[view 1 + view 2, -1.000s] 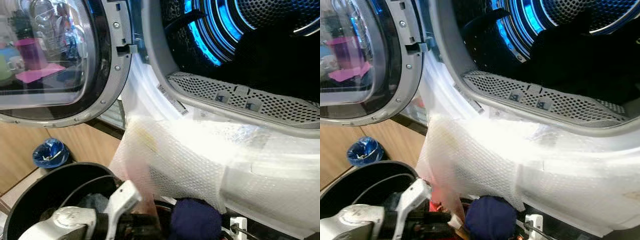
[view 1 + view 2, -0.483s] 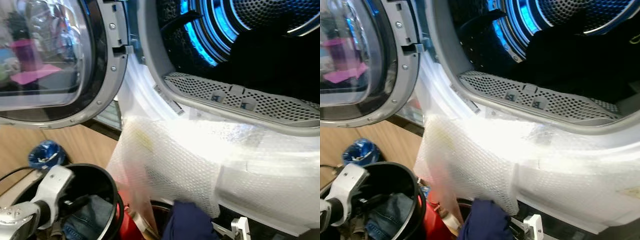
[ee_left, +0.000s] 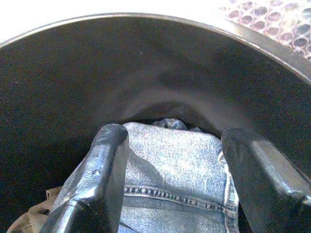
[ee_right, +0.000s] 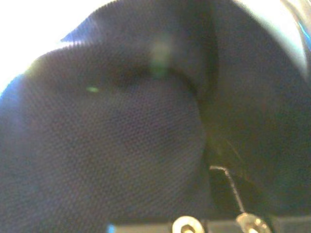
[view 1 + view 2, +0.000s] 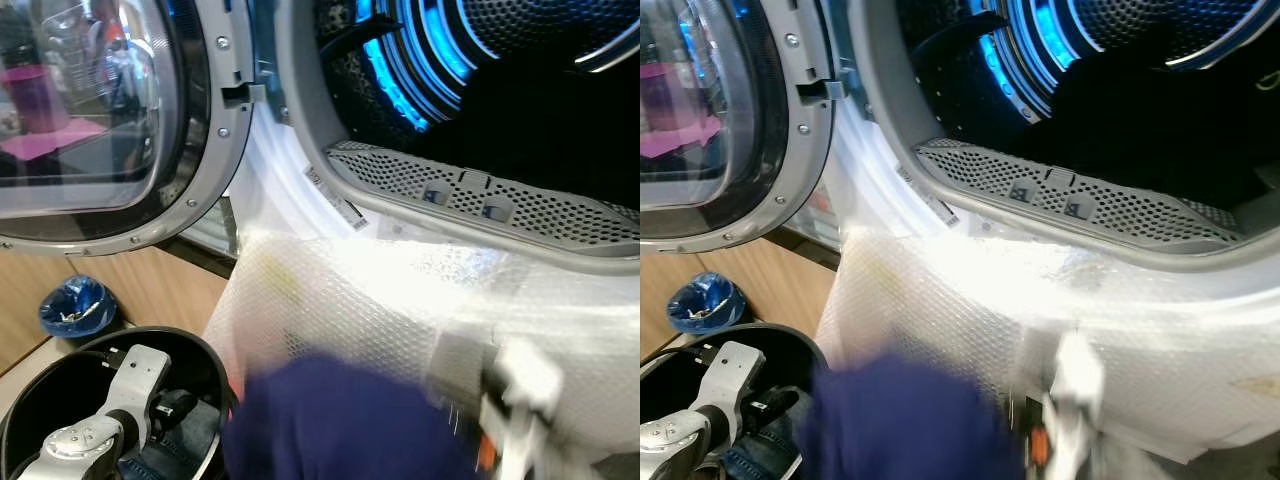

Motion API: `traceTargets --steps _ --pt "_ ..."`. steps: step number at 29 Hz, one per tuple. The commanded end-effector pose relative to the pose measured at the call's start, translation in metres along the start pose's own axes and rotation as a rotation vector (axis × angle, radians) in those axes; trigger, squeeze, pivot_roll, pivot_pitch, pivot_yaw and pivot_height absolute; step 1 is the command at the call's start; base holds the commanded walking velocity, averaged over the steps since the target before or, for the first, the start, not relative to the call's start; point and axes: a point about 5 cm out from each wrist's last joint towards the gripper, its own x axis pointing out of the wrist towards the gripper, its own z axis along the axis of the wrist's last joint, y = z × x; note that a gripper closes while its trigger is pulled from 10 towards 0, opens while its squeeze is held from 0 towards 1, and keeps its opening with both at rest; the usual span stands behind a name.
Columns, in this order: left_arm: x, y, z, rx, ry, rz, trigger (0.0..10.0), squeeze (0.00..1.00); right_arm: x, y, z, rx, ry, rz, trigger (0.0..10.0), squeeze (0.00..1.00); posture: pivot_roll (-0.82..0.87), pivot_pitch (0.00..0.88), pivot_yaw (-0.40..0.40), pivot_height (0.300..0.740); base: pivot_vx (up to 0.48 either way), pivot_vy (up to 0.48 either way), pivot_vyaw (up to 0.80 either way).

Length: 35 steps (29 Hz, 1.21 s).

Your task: Clothes washing

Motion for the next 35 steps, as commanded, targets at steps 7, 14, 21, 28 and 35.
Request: traceTargets --steps 7,14,21,28,35 --pt "0.008 -0.01 -0.006 0.012 0.009 -0.013 10.0 0.0 0.058 -0.027 0.063 -0.065 -0.252 0.046 0.0 0.0 0.01 0.06 0.002 0.74 0.0 0.0 0.0" --pt "0.016 -0.019 -0.004 0.011 -0.011 -0.022 10.0 0.0 0.085 -0.074 0.141 -0.257 -0.401 -0.126 0.0 0.0 0.01 0.047 -0.003 0.74 0.0 0.0 0.0" --pt "0.019 -0.024 -0.002 -0.002 -0.028 -0.013 10.0 0.0 0.089 -0.119 0.246 -0.507 -0.504 -0.576 0.0 0.0 0.02 0.035 -0.013 0.74 0.0 0.0 0.0" --pt "0.022 -0.024 0.0 -0.021 -0.045 0.016 10.0 0.0 0.062 -0.119 0.303 -0.758 -0.459 -1.351 0.0 0.0 0.03 0.025 -0.025 0.74 0.0 0.0 0.0" --pt "0.021 -0.029 -0.003 -0.019 -0.023 0.005 10.0 0.0 0.036 -0.156 0.262 -0.783 -0.145 -1.606 10.0 0.0 0.04 0.03 -0.031 0.74 0.0 0.0 0.0"
